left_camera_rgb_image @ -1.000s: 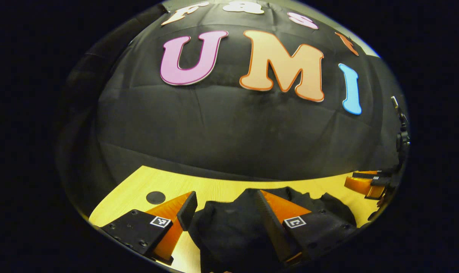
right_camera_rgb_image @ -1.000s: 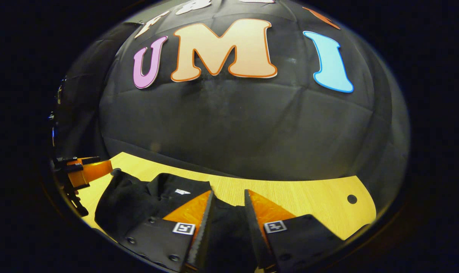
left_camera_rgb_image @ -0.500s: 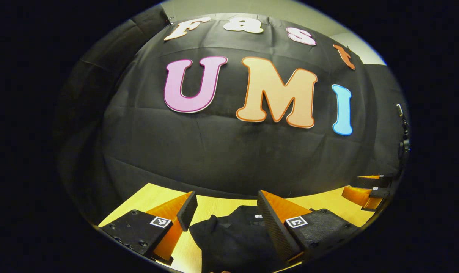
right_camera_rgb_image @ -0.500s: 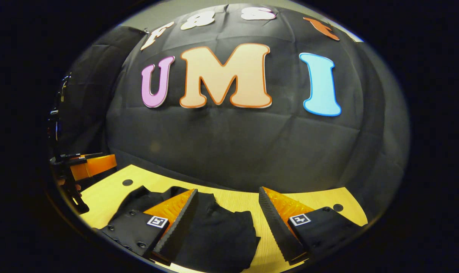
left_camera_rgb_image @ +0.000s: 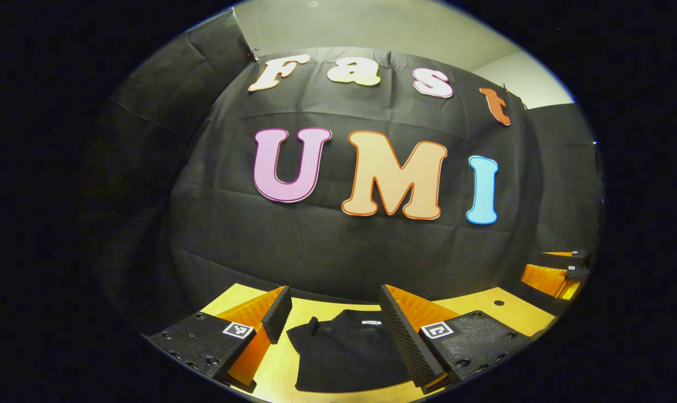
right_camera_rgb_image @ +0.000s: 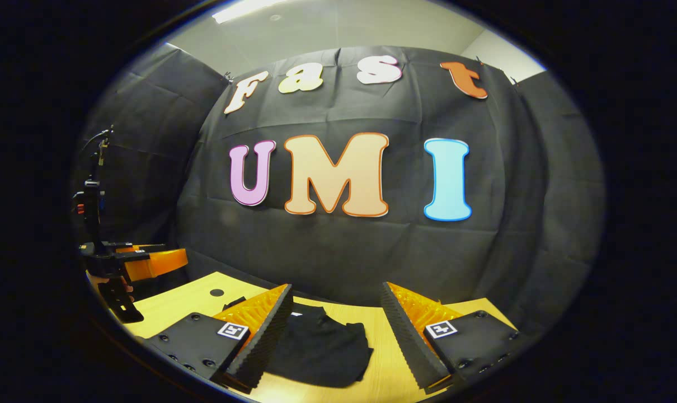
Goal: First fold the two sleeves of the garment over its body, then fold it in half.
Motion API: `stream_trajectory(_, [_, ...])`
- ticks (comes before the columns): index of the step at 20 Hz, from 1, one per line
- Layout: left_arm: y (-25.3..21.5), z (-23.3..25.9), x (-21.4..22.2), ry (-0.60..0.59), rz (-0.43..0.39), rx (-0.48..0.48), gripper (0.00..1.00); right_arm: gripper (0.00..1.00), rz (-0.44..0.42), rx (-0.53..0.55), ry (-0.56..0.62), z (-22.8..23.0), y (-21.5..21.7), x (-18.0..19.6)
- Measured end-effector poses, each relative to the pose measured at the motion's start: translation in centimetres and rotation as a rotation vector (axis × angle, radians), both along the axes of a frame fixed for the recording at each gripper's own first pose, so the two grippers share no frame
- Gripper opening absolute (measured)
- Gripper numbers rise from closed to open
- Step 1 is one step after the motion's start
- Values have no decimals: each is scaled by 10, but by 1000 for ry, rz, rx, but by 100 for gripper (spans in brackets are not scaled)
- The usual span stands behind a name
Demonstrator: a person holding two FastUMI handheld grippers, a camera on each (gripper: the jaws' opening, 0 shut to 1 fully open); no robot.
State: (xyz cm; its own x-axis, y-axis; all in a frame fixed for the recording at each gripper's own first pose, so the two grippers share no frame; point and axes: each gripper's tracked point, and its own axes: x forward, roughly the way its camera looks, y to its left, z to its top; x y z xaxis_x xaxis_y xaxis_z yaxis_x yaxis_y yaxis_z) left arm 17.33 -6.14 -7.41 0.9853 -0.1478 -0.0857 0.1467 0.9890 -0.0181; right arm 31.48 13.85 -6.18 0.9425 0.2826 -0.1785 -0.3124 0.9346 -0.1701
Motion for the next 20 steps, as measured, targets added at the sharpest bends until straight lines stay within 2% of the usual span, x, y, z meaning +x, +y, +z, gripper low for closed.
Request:
stream_trajectory(2, [4, 12, -20, -11, 22, 6, 91, 96, -8, -1, -37, 18, -4, -29])
stream_trajectory(6, [-8, 10, -62, 13, 10, 30, 93, 98, 15, 17, -78, 32, -3, -85])
stream_trajectory(9, [-17, 16, -93, 9, 2, 51, 91, 100, 13, 52, -76, 23, -3, -120])
stream_trajectory(12, [-38, 9, -115, 31, -57, 85, 92, 100, 24, 91, -13, 0, 0, -152])
stream_trajectory(16, [-74, 13, -127, 19, -149, 115, 92, 100, 14, 106, 2, -7, -11, -174])
stream_trajectory(20, [-103, 19, -132, 6, -201, 91, 93, 99, -24, 131, -62, 7, -30, -179])
